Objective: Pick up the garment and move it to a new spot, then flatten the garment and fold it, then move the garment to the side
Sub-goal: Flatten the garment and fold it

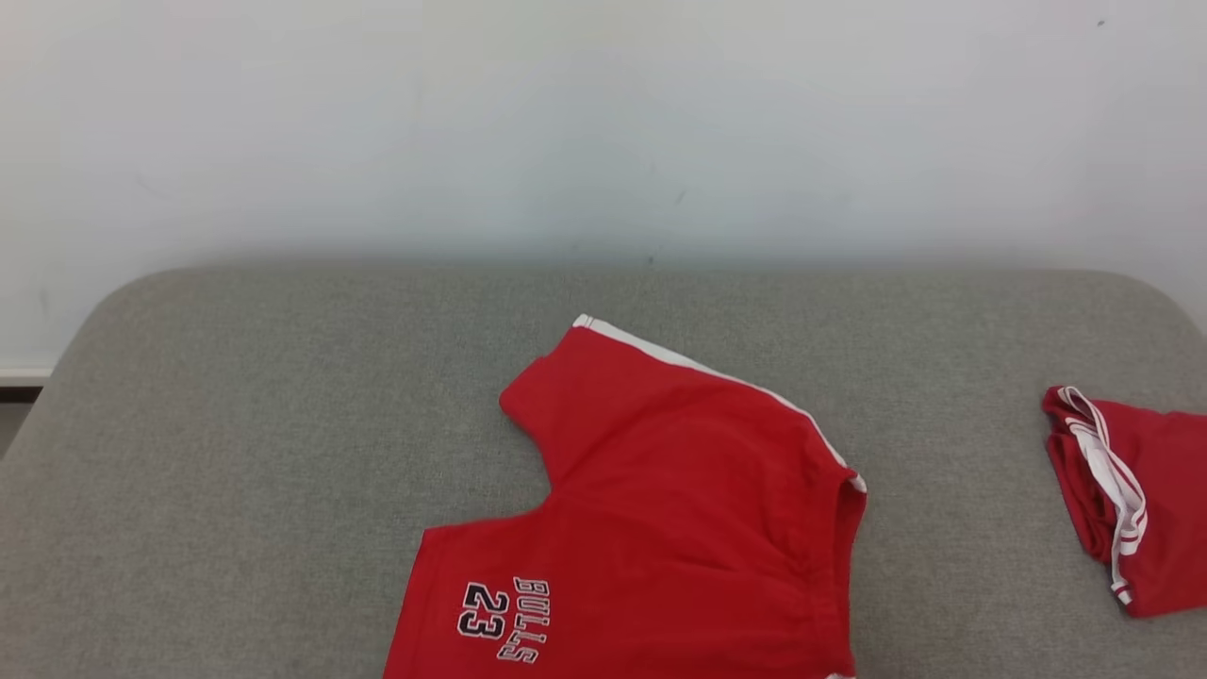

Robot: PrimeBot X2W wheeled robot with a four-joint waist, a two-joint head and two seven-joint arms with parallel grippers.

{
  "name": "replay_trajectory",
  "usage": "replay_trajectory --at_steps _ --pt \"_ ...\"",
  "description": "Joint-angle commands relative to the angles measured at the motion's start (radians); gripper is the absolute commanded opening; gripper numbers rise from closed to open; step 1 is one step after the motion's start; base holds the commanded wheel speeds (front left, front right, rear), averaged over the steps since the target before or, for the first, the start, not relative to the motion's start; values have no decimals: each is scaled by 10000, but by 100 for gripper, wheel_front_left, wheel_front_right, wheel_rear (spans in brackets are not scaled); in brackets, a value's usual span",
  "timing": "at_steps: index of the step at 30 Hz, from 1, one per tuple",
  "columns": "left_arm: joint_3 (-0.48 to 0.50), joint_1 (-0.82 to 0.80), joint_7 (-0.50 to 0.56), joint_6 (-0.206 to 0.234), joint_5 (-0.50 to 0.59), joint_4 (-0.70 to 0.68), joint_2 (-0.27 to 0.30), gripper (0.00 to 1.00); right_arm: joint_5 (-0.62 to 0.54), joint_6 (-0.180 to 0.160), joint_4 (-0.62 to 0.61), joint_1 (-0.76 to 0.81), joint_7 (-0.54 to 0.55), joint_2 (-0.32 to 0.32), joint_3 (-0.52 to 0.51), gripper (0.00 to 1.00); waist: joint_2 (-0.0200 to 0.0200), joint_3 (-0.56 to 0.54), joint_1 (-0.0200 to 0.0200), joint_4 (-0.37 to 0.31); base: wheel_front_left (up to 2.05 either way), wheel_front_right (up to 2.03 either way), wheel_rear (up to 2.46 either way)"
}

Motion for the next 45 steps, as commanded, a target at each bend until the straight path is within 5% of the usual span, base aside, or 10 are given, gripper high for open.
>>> replay_trajectory --at_steps 1,20,28,35,45 --pt "16 180 -31 27 1 20 -32 0 -56 -27 34 149 -36 52 63 0 2 -173 3 -76 0 0 0" --pt "55 -589 -31 26 48 -564 55 0 250 -27 -449 -3 -36 230 -173 0 2 330 3 -338 0 0 0" --pt "-385 -3124 -30 24 459 -979 367 0 951 -27 -1730 -1092 -35 615 -402 0 2 1585 3 -790 0 0 0" --pt "-1294 -5881 -30 24 911 157 599 0 1500 -27 -2075 -2331 -36 1114 -956 0 2 2811 3 -1356 0 0 0" --pt "-998 -8428 -30 98 1866 1679 618 0 1475 -26 -2036 -3143 -36 1649 -2068 0 2 3979 3 -1863 0 0 0"
